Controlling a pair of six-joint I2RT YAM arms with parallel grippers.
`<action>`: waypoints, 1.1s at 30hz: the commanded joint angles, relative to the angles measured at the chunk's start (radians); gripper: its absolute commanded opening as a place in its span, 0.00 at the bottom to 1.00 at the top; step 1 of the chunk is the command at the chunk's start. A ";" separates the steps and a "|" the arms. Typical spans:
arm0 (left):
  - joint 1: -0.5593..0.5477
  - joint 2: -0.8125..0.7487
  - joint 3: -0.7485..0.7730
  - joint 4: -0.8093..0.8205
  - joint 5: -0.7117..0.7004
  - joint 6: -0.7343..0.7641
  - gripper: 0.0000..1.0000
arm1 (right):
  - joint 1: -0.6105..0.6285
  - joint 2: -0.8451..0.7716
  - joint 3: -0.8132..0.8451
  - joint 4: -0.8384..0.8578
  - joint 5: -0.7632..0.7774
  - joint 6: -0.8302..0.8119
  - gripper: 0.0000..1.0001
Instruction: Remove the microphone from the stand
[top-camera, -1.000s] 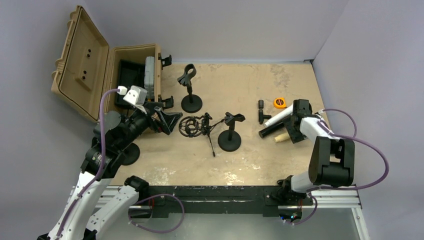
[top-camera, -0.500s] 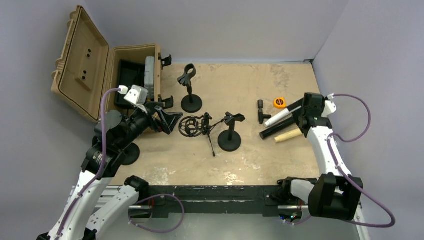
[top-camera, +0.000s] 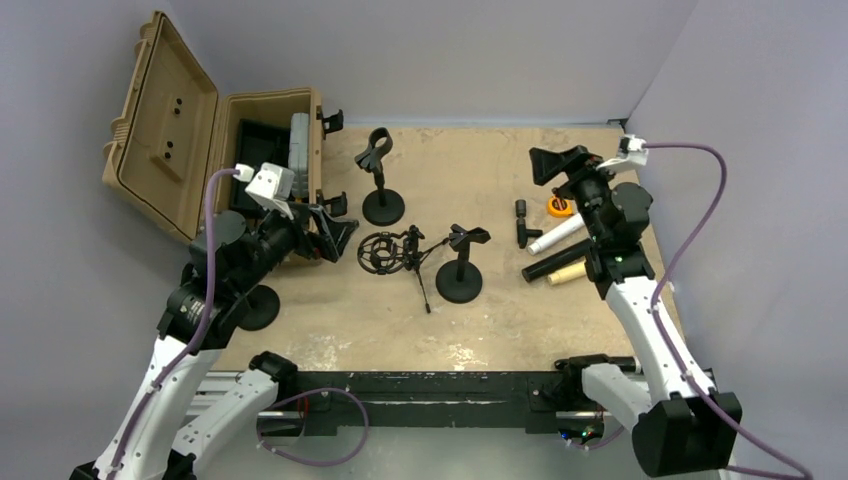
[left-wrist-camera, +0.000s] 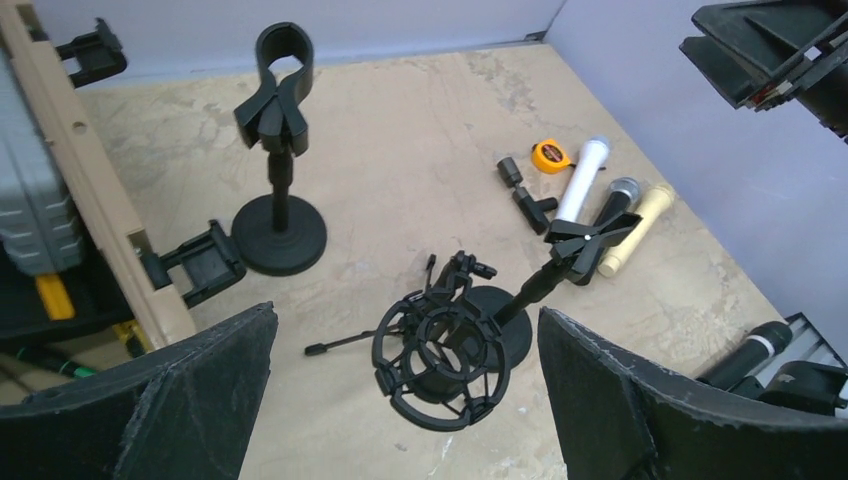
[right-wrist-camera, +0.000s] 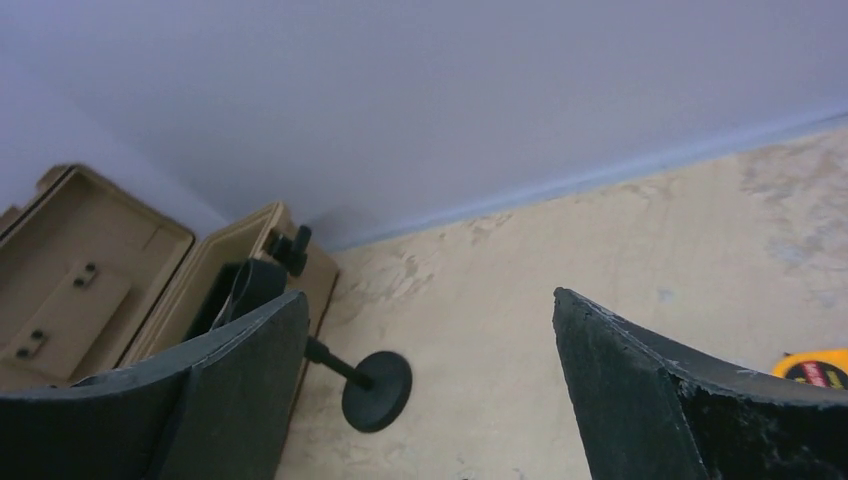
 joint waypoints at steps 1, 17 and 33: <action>0.005 0.020 0.132 -0.183 -0.102 0.046 1.00 | 0.034 0.058 -0.049 0.194 -0.162 -0.103 0.90; 0.006 0.218 0.584 -0.701 -0.499 0.038 1.00 | 0.206 -0.021 -0.197 0.376 -0.015 -0.213 0.92; 0.464 0.298 0.694 -0.864 -0.689 -0.056 1.00 | 0.331 -0.041 -0.206 0.383 0.073 -0.221 0.94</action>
